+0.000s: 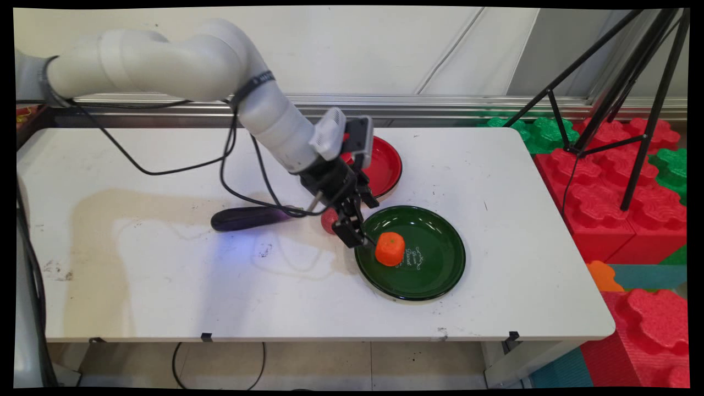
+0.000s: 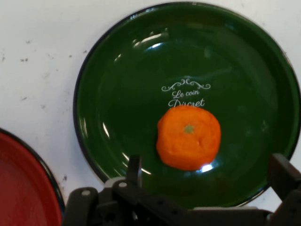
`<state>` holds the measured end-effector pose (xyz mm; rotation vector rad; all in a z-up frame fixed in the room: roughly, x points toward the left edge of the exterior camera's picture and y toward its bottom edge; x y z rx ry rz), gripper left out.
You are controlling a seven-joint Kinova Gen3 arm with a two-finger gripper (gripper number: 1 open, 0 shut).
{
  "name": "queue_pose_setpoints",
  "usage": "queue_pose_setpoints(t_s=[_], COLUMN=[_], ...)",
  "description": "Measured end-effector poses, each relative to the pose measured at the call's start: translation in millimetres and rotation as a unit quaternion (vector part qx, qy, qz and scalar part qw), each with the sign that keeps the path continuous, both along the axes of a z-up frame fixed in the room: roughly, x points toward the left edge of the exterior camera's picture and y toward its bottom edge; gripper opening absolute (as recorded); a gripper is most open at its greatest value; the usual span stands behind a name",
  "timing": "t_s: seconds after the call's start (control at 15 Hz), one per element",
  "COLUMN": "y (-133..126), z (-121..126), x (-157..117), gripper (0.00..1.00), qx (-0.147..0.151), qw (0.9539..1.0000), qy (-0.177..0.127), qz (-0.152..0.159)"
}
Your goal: Pick up the mandarin from the green plate
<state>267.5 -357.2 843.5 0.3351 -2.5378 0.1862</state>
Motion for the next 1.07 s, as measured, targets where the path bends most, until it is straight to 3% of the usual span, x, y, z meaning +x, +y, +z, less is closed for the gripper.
queue_pose_setpoints(t_s=[0.4, 1.07], y=[-12, -22], z=[-29, -55], x=[-25, -51], gripper=[1.00, 1.00], qx=[0.006, 0.006], qw=[0.9996, 0.9984], qy=[-0.027, -0.053], qz=[-0.007, -0.019])
